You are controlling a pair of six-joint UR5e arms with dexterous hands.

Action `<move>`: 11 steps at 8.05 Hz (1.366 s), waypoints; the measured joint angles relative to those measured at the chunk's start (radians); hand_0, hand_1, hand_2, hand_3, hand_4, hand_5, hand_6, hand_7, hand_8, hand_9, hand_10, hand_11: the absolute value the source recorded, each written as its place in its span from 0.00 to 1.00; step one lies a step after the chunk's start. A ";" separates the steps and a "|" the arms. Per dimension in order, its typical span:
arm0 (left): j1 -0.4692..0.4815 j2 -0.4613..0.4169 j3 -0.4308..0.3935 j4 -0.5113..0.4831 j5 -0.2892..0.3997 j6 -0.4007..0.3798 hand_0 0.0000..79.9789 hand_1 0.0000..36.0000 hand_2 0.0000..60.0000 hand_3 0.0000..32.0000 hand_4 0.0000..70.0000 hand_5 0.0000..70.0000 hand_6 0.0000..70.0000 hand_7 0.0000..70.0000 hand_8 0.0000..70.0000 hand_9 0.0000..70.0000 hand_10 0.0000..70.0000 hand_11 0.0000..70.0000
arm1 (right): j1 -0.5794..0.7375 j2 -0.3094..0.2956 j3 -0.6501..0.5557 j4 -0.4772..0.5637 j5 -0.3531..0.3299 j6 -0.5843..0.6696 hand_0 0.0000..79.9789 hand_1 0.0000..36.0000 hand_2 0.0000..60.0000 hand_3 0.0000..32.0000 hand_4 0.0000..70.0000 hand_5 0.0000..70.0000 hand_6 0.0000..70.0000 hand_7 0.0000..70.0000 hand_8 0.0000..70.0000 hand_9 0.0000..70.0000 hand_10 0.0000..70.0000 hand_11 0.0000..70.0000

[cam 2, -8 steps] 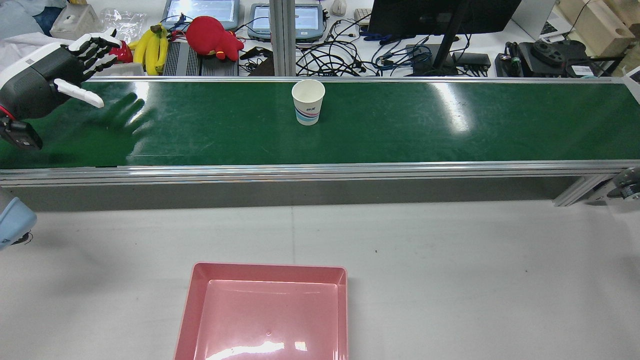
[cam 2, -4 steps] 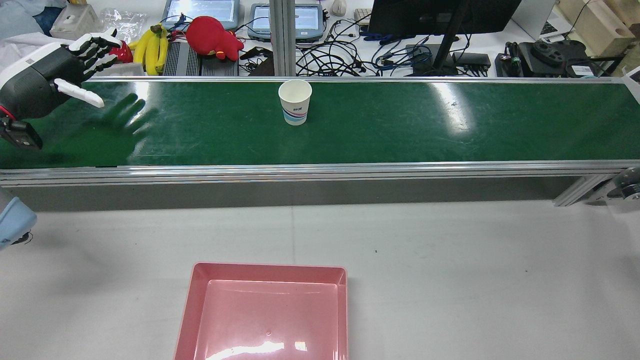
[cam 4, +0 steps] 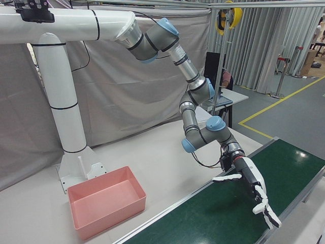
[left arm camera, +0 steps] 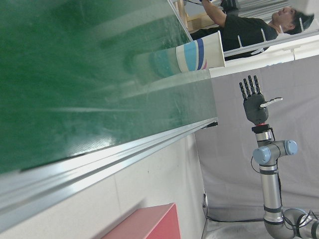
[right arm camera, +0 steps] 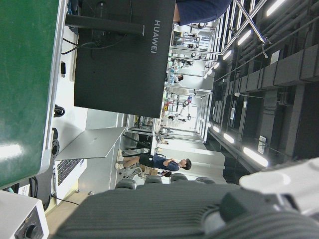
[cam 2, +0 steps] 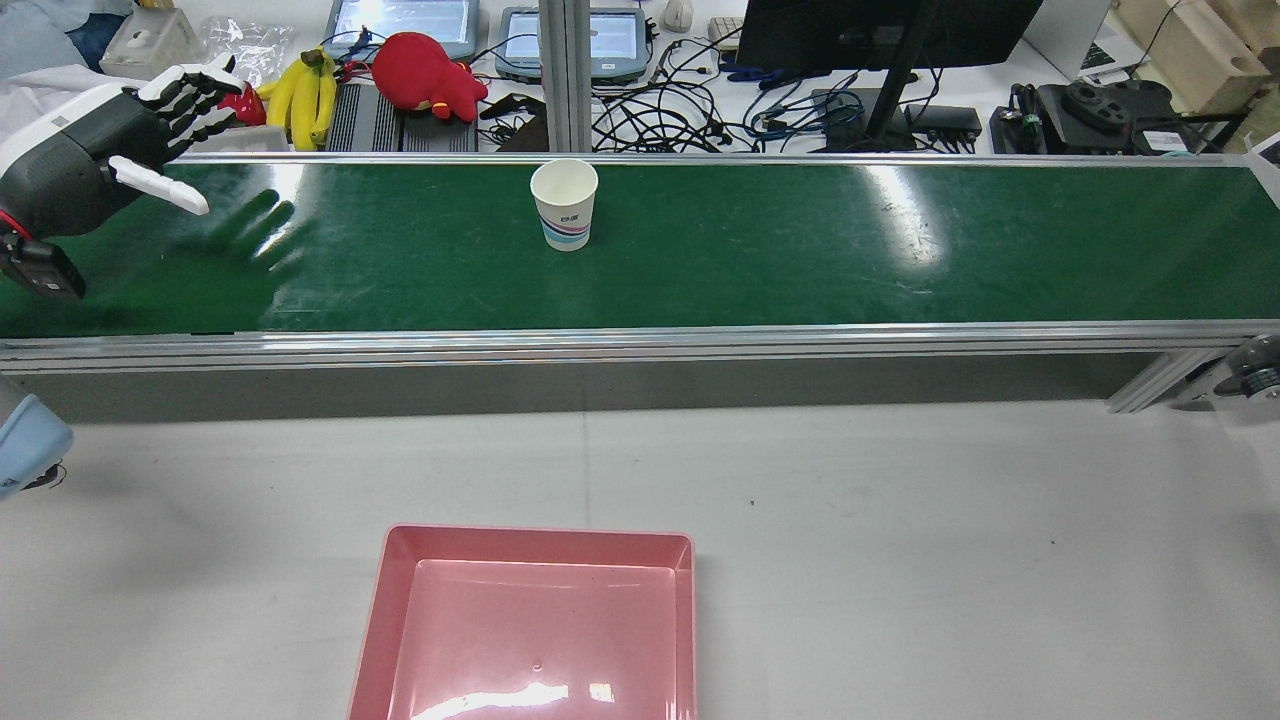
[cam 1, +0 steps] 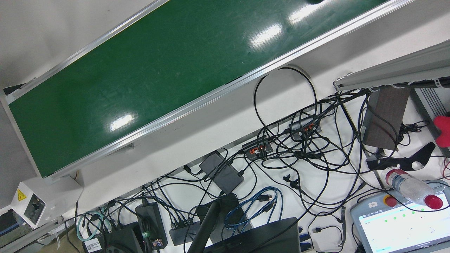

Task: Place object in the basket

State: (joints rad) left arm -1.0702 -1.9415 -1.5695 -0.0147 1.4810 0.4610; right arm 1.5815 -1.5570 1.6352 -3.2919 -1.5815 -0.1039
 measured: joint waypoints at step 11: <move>-0.001 -0.004 -0.031 0.012 0.001 -0.002 0.69 0.34 0.00 0.16 0.00 0.60 0.02 0.01 0.00 0.00 0.05 0.10 | 0.000 0.000 0.000 0.000 0.000 0.001 0.00 0.00 0.00 0.00 0.00 0.00 0.00 0.00 0.00 0.00 0.00 0.00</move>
State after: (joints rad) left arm -1.0712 -1.9451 -1.6002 -0.0024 1.4818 0.4587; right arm 1.5815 -1.5570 1.6352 -3.2919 -1.5816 -0.1034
